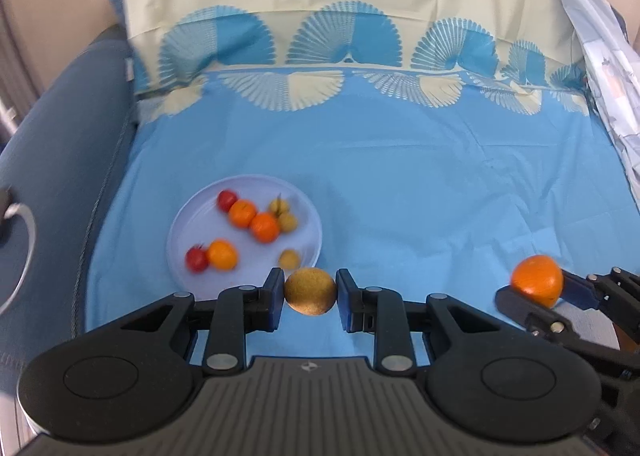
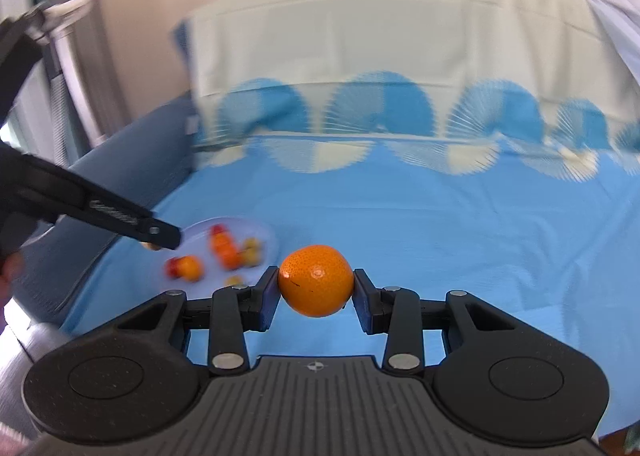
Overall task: Organize fruits
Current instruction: 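Carry mandarin and brown fruit over the blue plate and lower them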
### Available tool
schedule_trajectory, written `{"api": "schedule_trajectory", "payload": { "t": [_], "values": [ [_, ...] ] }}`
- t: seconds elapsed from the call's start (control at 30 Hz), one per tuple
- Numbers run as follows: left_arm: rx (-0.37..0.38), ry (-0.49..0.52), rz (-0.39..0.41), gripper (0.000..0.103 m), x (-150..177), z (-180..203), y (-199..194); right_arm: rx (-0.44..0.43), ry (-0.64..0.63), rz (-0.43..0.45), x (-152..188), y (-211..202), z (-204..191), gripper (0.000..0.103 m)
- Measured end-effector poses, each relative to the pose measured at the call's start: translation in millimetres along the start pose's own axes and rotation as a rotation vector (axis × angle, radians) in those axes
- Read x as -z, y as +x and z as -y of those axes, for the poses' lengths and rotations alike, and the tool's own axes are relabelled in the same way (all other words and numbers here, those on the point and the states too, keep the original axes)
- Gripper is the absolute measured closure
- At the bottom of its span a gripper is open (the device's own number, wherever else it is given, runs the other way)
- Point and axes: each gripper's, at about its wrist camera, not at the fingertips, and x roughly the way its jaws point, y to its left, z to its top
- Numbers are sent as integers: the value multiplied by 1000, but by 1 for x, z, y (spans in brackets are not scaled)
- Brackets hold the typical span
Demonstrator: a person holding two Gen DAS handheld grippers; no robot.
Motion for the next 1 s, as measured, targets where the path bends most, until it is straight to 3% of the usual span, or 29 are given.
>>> {"api": "schedule_trajectory", "payload": {
  "t": [0.4, 1.0],
  "values": [
    [17, -123, 78, 72, 59, -47, -62, -84, -183, -8, 18, -50, -87, 63],
    [13, -171, 106, 72, 68, -72, -73, -88, -242, -20, 18, -52, -105, 63]
  ]
}}
